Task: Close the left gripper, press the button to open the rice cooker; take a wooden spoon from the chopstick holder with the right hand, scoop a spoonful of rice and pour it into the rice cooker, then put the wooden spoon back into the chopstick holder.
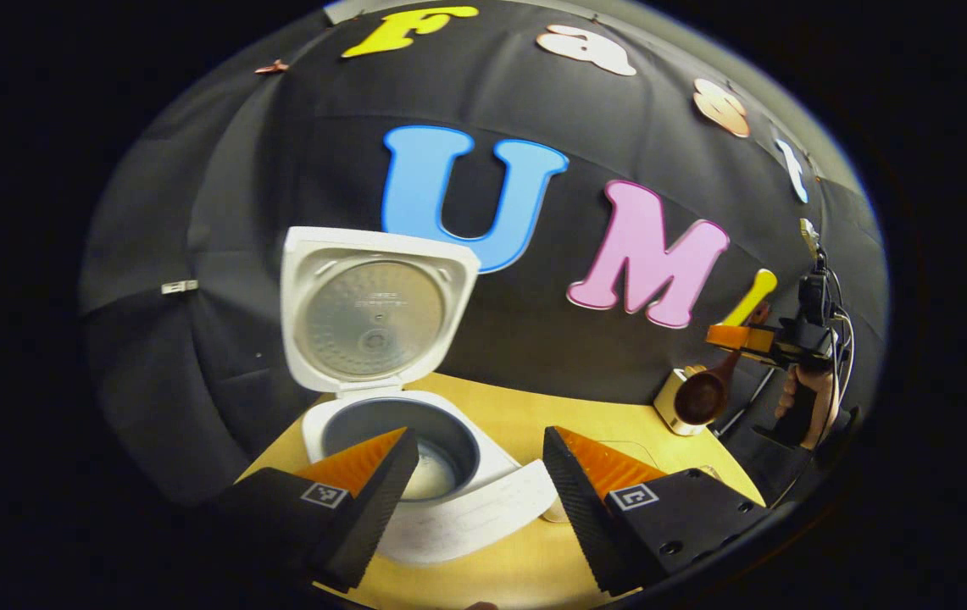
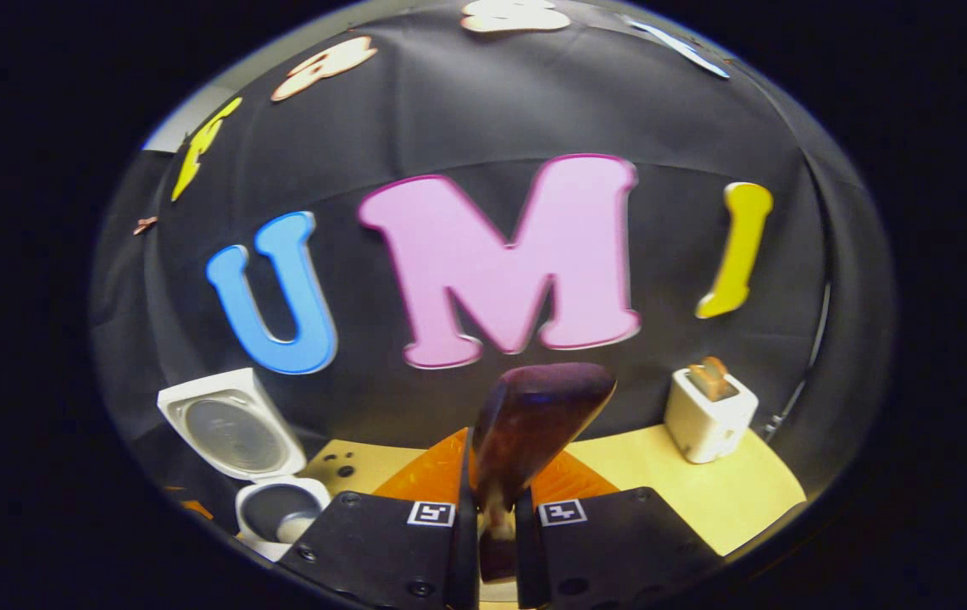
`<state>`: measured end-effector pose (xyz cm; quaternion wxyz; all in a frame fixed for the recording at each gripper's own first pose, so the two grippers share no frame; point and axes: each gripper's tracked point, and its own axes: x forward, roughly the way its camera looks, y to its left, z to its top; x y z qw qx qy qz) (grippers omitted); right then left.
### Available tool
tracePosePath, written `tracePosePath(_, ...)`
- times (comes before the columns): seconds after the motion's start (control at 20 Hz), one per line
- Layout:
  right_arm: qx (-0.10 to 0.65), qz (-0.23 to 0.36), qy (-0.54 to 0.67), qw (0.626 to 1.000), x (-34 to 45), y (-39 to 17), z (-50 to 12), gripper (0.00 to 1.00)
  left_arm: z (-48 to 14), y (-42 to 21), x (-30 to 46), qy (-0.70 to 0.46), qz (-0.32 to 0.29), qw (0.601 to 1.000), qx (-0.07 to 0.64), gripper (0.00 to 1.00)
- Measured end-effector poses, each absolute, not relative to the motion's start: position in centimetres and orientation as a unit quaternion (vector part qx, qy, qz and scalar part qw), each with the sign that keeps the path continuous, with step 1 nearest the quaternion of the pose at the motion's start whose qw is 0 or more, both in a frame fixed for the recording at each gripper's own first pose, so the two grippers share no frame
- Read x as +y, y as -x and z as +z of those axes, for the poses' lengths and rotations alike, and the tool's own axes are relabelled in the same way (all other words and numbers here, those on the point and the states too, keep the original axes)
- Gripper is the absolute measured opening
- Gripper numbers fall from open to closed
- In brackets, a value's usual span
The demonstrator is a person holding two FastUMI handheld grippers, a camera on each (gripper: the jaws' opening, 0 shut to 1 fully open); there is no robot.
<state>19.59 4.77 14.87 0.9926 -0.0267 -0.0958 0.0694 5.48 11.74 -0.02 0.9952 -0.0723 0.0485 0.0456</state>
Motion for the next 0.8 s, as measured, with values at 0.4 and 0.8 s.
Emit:
tracePosePath(0.4, -0.049, -0.041, -0.031, 0.998, -11.1, -19.5, 10.0, 0.21, 0.4, -7.5, 8.7, 0.077, 0.047, 0.994, 0.067, 0.96)
tracePosePath(0.8, 0.022, -0.045, -0.058, 0.997, -14.8, -21.4, 2.5, 0.21, 0.4, -6.4, 9.6, 0.057, 0.102, 0.99, 0.085, 0.96)
